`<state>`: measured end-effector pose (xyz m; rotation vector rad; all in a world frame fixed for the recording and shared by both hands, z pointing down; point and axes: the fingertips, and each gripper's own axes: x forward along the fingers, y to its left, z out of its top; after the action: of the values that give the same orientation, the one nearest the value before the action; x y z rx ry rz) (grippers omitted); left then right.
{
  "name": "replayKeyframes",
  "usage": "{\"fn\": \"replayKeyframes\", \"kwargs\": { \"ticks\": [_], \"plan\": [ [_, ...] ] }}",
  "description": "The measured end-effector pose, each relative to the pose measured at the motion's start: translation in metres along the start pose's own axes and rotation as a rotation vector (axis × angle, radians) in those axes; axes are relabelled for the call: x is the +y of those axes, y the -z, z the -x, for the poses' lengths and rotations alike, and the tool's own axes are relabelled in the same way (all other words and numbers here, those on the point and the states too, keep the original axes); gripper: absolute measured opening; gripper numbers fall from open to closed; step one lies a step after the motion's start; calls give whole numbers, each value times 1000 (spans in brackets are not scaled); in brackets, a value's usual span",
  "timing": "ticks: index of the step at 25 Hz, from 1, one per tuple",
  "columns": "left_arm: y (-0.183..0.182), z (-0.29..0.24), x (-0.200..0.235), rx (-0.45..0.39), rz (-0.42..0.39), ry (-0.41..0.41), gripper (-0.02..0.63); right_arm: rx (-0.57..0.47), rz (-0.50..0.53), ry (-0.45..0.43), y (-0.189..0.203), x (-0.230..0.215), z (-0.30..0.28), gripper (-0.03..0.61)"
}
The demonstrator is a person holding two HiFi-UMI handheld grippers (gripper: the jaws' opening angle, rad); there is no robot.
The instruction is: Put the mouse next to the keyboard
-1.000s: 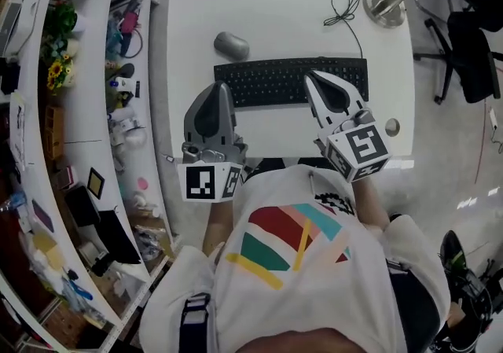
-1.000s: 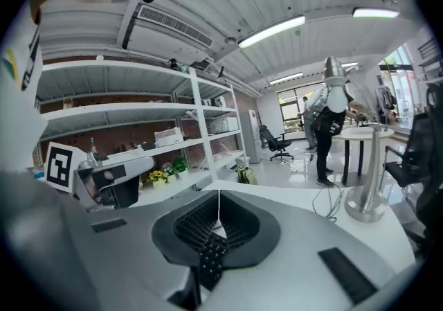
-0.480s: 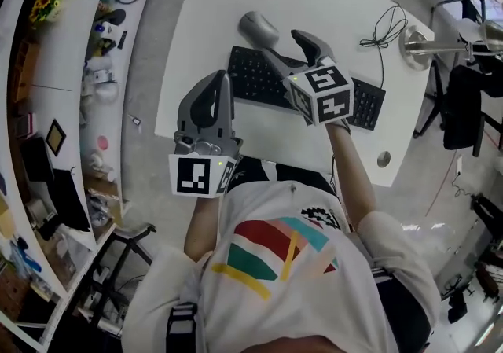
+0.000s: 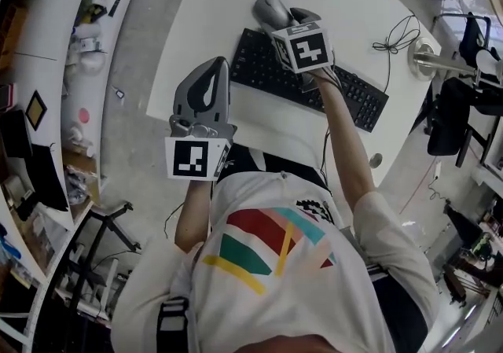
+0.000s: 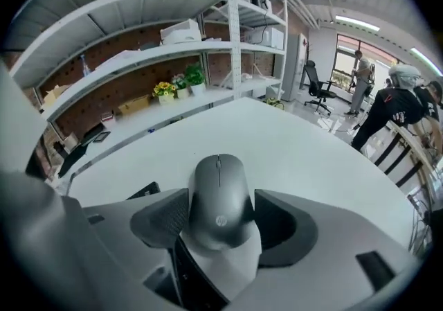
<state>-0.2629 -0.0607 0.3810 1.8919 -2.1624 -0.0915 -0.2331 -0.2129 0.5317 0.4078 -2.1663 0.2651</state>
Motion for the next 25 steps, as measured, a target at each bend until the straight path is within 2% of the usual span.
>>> {"fn": "replayKeyframes", "kwargs": {
  "ticks": [5,12,19,25],
  "plan": [
    [9,-2,8,12,15,-23,43,35,9,28,2,-3,-8,275],
    [19,-1,6,34,7,-23,43,48,45,1,3,-1,-11,275],
    [10,-5,-10,10,8,13,43,10,45,35,-7,-1,-4,274],
    [10,-8,-28,13,-17,72,43,-40,15,105,-15,-18,28,273]
  ]
}}
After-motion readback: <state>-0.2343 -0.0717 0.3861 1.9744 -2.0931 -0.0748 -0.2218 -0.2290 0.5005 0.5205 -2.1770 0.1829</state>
